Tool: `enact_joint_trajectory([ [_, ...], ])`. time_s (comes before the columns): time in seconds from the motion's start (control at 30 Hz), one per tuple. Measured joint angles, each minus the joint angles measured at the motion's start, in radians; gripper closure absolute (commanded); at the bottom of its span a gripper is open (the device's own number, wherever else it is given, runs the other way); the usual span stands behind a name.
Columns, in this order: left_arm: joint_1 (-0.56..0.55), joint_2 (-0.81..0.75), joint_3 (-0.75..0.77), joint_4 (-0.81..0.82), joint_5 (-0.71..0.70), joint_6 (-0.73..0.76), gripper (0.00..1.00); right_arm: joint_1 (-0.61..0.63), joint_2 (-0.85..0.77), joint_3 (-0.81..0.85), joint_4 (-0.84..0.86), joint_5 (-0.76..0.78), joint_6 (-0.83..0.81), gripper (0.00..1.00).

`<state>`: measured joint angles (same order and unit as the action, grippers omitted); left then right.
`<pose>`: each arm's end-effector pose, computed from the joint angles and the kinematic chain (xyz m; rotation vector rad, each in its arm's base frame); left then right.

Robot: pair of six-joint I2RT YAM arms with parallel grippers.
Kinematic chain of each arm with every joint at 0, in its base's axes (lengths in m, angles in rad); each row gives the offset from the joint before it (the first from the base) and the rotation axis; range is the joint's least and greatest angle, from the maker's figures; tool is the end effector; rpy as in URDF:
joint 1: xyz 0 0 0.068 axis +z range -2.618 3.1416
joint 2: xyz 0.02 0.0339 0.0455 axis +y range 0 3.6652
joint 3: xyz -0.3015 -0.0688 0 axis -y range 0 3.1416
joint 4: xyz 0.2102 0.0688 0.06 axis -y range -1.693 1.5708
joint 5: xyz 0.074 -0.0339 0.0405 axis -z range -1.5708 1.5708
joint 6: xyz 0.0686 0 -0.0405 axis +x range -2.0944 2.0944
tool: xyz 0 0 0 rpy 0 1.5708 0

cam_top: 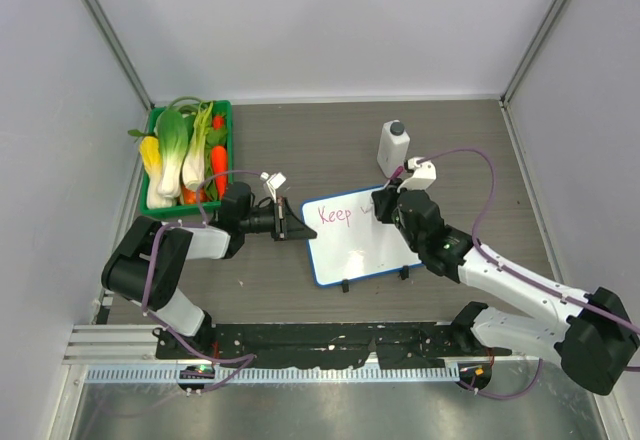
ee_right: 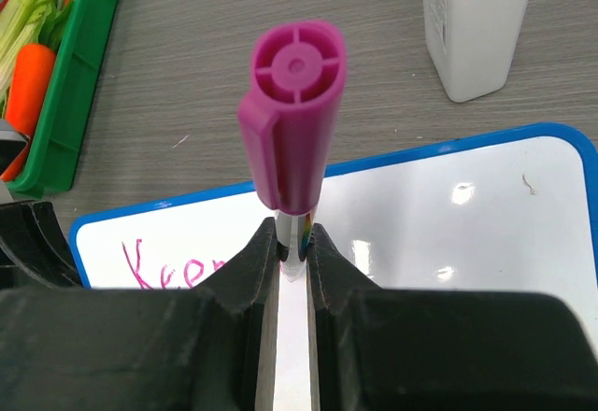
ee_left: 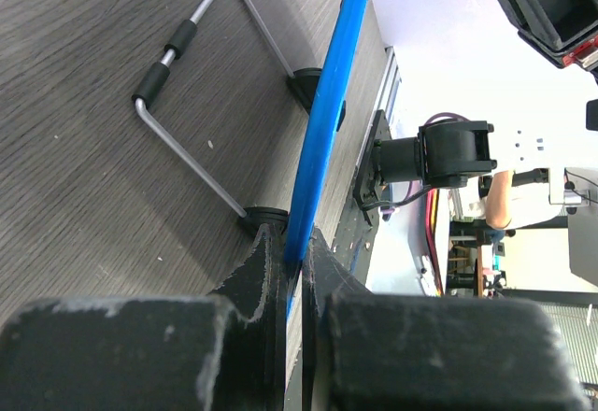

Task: Write a sentence on the whiteboard
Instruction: Write on the whiteboard with the whiteboard.

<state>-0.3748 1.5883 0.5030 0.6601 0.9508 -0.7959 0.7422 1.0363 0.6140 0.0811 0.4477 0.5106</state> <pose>0.2403 -0.1545 0.2101 0.2430 2.2003 -1.6501 0.1754 0.1206 0.2961 0.0828 1.8982 0.4305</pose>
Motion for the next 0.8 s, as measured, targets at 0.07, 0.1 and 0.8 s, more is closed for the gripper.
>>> enact_joint_trajectory([
  [0.07,0.0,0.0,0.0,0.0,0.0,0.0,1.0,0.0,-0.004,0.003,-0.001,0.006,0.0,0.98],
  [0.1,0.0,0.0,0.0,0.0,0.0,0.0,1.0,0.0,-0.005,0.005,0.0,0.01,0.0,0.99],
  [0.8,-0.002,-0.002,0.0,0.0,-0.001,0.0,1.0,0.0,0.036,0.014,0.044,0.042,0.001,0.99],
])
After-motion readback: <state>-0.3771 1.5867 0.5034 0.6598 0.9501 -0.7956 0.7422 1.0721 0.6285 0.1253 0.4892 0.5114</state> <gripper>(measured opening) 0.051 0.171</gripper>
